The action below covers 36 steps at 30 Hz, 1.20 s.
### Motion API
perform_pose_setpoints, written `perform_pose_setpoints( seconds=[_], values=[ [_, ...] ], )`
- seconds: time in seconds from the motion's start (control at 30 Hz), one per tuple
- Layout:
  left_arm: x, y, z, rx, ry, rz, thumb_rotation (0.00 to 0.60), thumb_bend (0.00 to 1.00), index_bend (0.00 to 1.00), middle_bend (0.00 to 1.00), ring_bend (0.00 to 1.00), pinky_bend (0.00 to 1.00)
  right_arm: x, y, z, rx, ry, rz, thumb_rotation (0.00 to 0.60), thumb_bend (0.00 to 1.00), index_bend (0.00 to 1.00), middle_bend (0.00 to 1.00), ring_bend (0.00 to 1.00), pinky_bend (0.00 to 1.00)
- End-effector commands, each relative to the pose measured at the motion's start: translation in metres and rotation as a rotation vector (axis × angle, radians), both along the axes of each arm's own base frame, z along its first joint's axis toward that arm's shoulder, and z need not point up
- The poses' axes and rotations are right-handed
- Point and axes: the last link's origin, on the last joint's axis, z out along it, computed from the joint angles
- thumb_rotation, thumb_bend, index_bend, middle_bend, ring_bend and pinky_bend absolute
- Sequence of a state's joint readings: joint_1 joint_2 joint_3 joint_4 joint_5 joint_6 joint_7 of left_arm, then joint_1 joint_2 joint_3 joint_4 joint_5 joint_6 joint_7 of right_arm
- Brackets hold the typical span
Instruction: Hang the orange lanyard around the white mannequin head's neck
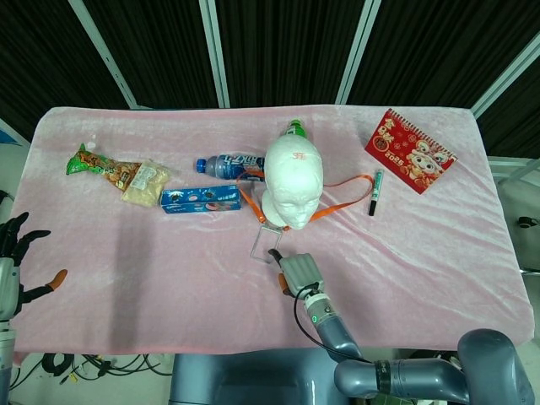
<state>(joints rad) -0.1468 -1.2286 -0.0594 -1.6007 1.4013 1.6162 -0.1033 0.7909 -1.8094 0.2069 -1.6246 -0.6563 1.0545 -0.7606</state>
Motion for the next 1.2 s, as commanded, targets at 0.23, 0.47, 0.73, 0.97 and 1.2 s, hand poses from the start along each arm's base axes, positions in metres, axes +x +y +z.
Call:
perform_pose_setpoints(
  seconds=[0.23,0.47,0.73,0.97,1.2],
  values=[
    [-0.001,0.001,0.000,0.007,-0.011,0.014,0.600,0.18,0.27,0.05,0.00,0.00,0.002,0.002,-0.010,0.013,0.009,0.010,0.600,0.61,0.18,0.87,0.86,0.78],
    [0.000,0.001,0.000,0.005,-0.017,0.014,0.600,0.18,0.27,0.05,0.00,0.00,-0.001,0.007,-0.013,0.025,0.021,0.015,0.600,0.61,0.18,0.87,0.86,0.78],
    [0.001,0.000,-0.001,-0.013,-0.044,0.017,0.600,0.18,0.27,0.05,0.00,0.00,-0.004,0.014,-0.015,0.047,0.025,0.018,0.600,0.61,0.18,0.87,0.86,0.78],
    [0.001,0.000,-0.001,-0.020,-0.054,0.021,0.600,0.18,0.27,0.05,0.00,0.00,-0.004,0.020,-0.016,0.057,0.013,0.024,0.600,0.61,0.18,0.87,0.86,0.78],
    [0.001,0.000,-0.001,-0.026,-0.056,0.028,0.600,0.18,0.27,0.05,0.00,0.00,-0.011,0.023,-0.015,0.058,0.025,0.027,0.600,0.61,0.18,0.87,0.86,0.78]
  ],
)
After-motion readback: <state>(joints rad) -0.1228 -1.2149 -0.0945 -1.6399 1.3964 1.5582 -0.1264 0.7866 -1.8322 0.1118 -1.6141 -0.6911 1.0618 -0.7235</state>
